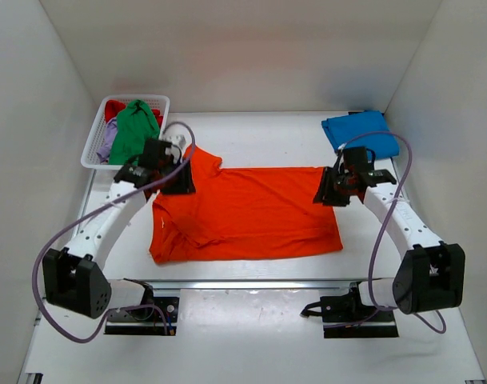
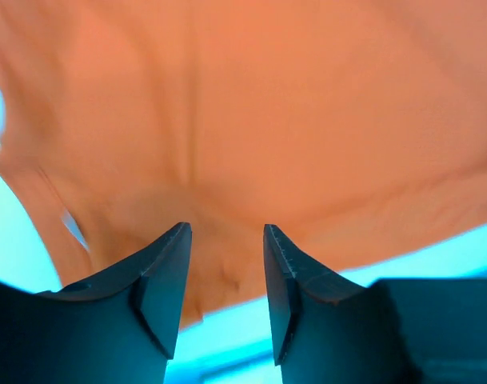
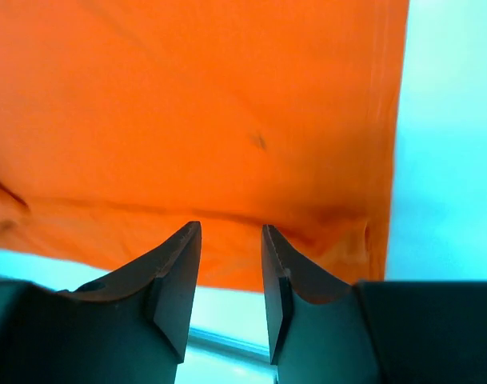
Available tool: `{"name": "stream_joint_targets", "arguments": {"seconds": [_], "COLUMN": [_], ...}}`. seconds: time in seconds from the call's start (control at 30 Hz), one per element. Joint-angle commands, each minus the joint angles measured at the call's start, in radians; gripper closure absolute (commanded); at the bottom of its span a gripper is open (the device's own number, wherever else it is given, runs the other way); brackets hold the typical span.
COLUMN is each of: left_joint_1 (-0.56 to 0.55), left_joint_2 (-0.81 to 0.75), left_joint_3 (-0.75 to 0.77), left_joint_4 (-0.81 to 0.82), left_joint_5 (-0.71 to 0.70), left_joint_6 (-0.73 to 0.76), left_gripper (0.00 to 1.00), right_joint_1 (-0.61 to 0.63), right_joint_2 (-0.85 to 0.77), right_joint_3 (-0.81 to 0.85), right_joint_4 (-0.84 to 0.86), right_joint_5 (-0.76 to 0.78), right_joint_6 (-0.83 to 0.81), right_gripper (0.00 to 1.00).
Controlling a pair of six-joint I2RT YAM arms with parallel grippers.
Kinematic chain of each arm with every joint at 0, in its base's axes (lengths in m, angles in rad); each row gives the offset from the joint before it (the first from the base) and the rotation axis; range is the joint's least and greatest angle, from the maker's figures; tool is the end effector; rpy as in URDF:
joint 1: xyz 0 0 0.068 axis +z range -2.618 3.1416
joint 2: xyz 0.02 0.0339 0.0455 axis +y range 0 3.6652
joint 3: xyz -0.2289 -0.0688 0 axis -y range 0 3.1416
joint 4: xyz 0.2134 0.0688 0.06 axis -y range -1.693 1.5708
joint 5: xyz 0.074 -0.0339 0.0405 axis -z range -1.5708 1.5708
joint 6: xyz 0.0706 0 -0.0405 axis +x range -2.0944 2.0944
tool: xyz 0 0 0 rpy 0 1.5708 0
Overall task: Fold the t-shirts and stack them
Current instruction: Fold the flattened tshirt in 1/3 of the way, then grap the side of the flattened tshirt furthest away from the robot with both arms
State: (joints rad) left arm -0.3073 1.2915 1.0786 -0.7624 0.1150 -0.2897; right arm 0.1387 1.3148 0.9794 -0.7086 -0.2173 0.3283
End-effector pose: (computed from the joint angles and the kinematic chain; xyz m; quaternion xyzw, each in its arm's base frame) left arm 0.2444 -0.0861 0.2278 0.0253 0.9542 -0.1386 0.2638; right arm 0.2506 0.0504 0.1978 0.0627 0.9582 0.1617 0.2276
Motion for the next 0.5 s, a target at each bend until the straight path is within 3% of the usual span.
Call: {"name": "stream_joint_targets", "arguments": {"seconds": [0.0,0.23,0.47], "left_joint_1": [0.037,0.102,0.146], "left_joint_2": [0.084,0.412,0.748], "left_joint_3": [0.156,0.404,0.658], "left_joint_4": [0.017,0.161,0.173], "left_joint_5": [-0.040,-0.136,-0.133], "left_joint_6": [0.069,0.106,0.133], "left_gripper": [0.47,0.44,0.41], "right_joint_1": [-0.020,-0.016,-0.059], "right_joint_2": [0.007,0.081,0.193], "right_joint_3": [0.077,0.119,0.159], "right_joint_4": [0.053,0.211,0.334], "right_joint_5": [0.027,0.009,0.003], "right_joint_6": [-0.017,0.000,0.000], "right_gripper": [0.66,0.66,0.65]}}
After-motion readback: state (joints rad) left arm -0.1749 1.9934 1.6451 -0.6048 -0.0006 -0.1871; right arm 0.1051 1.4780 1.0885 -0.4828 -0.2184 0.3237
